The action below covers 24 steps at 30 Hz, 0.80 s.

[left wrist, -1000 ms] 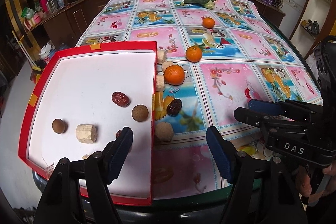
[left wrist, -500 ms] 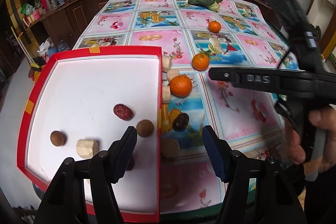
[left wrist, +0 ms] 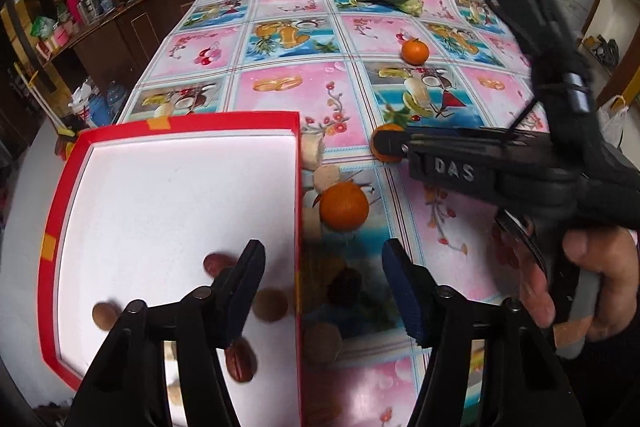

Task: Organize fruits
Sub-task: 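Grasp a mandarin orange with the left tool while the right tool grasps another mandarin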

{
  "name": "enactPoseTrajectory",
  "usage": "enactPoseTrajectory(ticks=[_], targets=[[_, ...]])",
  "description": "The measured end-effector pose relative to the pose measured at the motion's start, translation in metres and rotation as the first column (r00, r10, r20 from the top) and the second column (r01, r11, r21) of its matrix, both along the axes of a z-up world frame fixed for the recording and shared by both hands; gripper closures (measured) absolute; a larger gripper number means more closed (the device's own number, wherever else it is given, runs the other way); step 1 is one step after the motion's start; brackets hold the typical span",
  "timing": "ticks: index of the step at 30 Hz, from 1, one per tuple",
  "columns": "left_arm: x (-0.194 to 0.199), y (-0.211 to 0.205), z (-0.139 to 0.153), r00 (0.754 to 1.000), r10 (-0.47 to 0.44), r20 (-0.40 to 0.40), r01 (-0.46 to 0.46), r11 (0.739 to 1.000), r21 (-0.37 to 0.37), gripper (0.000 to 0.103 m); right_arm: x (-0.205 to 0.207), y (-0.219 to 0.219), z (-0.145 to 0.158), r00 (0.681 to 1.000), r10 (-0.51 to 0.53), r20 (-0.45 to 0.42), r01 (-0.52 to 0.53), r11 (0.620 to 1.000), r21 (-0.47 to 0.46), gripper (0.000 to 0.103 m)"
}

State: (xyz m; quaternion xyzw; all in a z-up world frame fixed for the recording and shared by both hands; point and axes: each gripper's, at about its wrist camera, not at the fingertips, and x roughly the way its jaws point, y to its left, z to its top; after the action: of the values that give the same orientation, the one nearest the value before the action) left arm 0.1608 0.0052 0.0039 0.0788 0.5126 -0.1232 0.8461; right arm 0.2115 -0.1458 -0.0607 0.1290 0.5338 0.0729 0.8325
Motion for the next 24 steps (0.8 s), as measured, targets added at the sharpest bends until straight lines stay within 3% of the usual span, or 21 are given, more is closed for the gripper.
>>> enactPoseTrajectory(ticks=[5,10,14,17,19,21,23,24], targets=[[0.025,-0.016,-0.01,0.999,-0.023,-0.026,0.024,0.999,0.025,0.053,-0.01,-0.017,0.008,0.999,-0.051,0.018,0.051,0.998,0.021,0.075],[0.039,-0.033,-0.023,0.999,-0.036,-0.025,0.039,0.991,0.128,0.057,-0.013,-0.034,0.01,0.994,-0.108,0.017,0.108,0.994,0.013,0.075],[0.04,-0.041,-0.026,0.999,-0.037,-0.016,0.039,0.986,0.165,0.059,-0.013,-0.036,0.008,0.994,-0.11,-0.007,0.11,0.994,0.015,0.075],[0.036,-0.042,-0.024,0.999,-0.037,-0.01,0.038,0.986,0.163,0.062,-0.014,-0.031,0.007,0.995,-0.097,-0.019,0.096,0.994,-0.043,0.075],[0.033,-0.036,-0.02,0.999,-0.028,-0.019,0.03,0.993,0.115,0.064,-0.015,-0.025,0.008,0.997,-0.077,-0.015,0.076,0.994,-0.078,0.075],[0.027,-0.027,-0.01,1.0,-0.022,-0.012,0.023,0.997,0.069,0.074,-0.016,-0.024,0.007,0.997,-0.072,-0.009,0.07,0.993,-0.092,0.075],[0.02,-0.019,0.001,0.999,-0.031,-0.014,0.031,1.0,0.002,0.1,-0.017,-0.023,0.008,0.998,-0.068,-0.004,0.067,0.993,-0.096,0.075],[0.014,-0.015,0.008,1.0,-0.02,0.011,0.02,1.0,0.015,0.101,-0.017,-0.023,0.008,0.998,-0.064,-0.003,0.064,0.993,-0.095,0.075]])
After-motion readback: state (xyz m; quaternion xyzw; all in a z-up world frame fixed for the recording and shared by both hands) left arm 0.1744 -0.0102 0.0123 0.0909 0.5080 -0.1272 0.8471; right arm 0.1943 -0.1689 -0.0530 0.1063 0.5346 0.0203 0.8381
